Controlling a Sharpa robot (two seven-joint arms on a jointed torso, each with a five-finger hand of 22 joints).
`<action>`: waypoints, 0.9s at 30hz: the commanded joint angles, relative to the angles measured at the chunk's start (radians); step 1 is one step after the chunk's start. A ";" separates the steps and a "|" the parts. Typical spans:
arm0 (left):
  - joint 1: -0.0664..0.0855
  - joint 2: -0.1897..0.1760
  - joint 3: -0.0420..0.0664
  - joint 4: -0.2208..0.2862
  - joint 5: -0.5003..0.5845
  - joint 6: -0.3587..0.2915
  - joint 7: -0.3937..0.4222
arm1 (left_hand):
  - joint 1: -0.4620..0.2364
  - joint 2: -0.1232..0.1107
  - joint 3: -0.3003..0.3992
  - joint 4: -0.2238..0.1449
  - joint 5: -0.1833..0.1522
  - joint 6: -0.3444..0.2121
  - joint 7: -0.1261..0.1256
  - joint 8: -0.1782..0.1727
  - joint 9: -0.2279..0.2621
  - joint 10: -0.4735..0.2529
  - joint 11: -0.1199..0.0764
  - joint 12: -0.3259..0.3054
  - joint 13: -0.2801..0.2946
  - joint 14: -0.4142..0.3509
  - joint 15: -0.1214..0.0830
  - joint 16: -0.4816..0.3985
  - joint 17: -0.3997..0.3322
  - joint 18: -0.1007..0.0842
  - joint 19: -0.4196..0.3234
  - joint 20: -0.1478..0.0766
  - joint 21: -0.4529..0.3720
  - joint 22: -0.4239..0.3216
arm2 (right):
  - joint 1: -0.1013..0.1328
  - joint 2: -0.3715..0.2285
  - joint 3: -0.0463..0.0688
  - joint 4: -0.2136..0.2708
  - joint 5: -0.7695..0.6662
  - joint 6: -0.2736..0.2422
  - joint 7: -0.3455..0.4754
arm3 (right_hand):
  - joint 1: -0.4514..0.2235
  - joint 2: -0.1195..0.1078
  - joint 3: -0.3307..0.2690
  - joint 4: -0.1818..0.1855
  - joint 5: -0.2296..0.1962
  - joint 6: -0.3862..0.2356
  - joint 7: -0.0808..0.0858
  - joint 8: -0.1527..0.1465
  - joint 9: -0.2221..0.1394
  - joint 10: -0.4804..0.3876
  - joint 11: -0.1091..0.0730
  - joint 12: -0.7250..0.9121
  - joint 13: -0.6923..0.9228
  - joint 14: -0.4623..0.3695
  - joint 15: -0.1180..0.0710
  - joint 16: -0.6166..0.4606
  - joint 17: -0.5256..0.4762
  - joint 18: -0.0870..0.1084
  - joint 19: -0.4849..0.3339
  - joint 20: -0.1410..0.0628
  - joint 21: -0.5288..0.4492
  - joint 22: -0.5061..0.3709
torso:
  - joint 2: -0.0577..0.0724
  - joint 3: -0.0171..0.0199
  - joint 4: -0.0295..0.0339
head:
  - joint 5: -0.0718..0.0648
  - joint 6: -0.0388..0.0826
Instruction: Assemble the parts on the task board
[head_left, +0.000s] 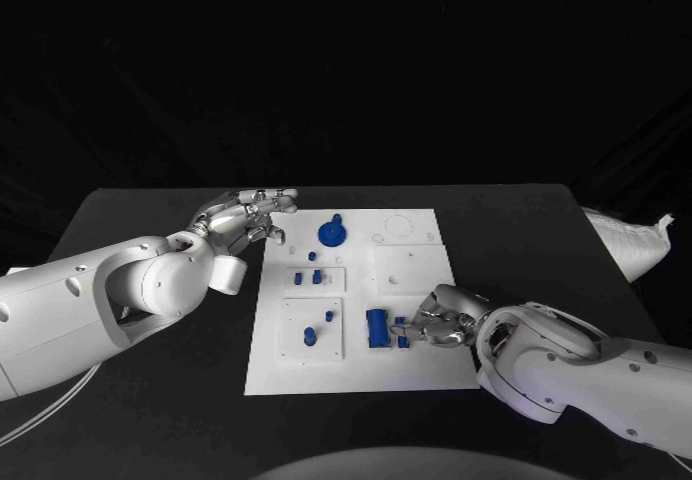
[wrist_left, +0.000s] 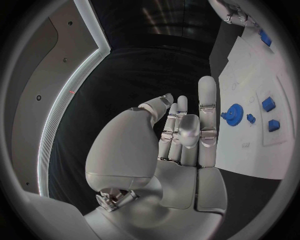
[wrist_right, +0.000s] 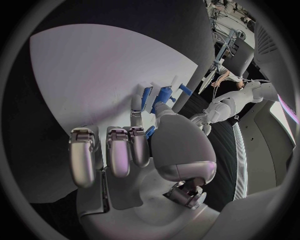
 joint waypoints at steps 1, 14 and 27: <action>0.000 0.000 0.000 0.001 -0.003 0.019 0.005 | 0.000 0.006 -0.003 -0.005 0.003 -0.006 0.001 0.006 0.000 -0.004 0.000 0.004 0.000 -0.007 -0.002 -0.004 -0.001 0.018 -0.008 0.003 -0.004 0.000 | -0.001 -0.009 0.000 0.006 -0.018 0.002 0.027 | 0.002 0.000 -0.009 -0.002 -0.004 -0.011 -0.001 0.007 0.003 0.091 -0.004 0.002 0.237 0.097 -0.007 0.004 0.239 -0.015 0.096 -0.004 0.004 0.237 | 0.000 0.0006 -0.0005 | 0.001 0.002; -0.007 0.014 0.000 -0.019 0.010 0.017 0.025 | -0.029 -0.008 -0.022 0.011 0.003 -0.013 0.009 0.011 -0.001 -0.038 0.010 -0.007 -0.013 -0.121 0.013 -0.111 -0.197 0.015 -0.059 0.012 -0.037 -0.014 | 0.052 -0.044 0.005 -0.052 0.476 -0.162 0.562 | 0.209 0.025 -0.021 -0.083 0.023 -0.198 0.082 -0.117 -0.050 -0.041 0.065 -0.329 0.080 0.046 0.046 -0.162 0.047 0.032 0.025 0.041 -0.161 0.048 | -0.020 -0.0025 -0.0030 | -0.003 0.025; -0.031 0.110 0.000 -0.151 0.093 -0.048 0.115 | -0.026 0.004 -0.093 0.051 0.003 -0.019 0.009 -0.004 -0.003 -0.015 0.051 -0.160 -0.145 -0.415 0.106 -0.846 -0.661 0.012 -0.475 0.123 -0.430 -0.283 | 0.123 0.121 0.033 -0.427 1.090 -0.014 0.950 | 0.465 0.037 0.172 -0.210 -0.181 -0.259 0.147 -0.224 -0.162 -0.384 0.161 -1.420 -0.820 -0.397 0.167 -1.280 -0.844 0.149 -0.446 0.139 -1.155 -0.815 | -0.079 -0.0192 -0.0152 | -0.006 0.126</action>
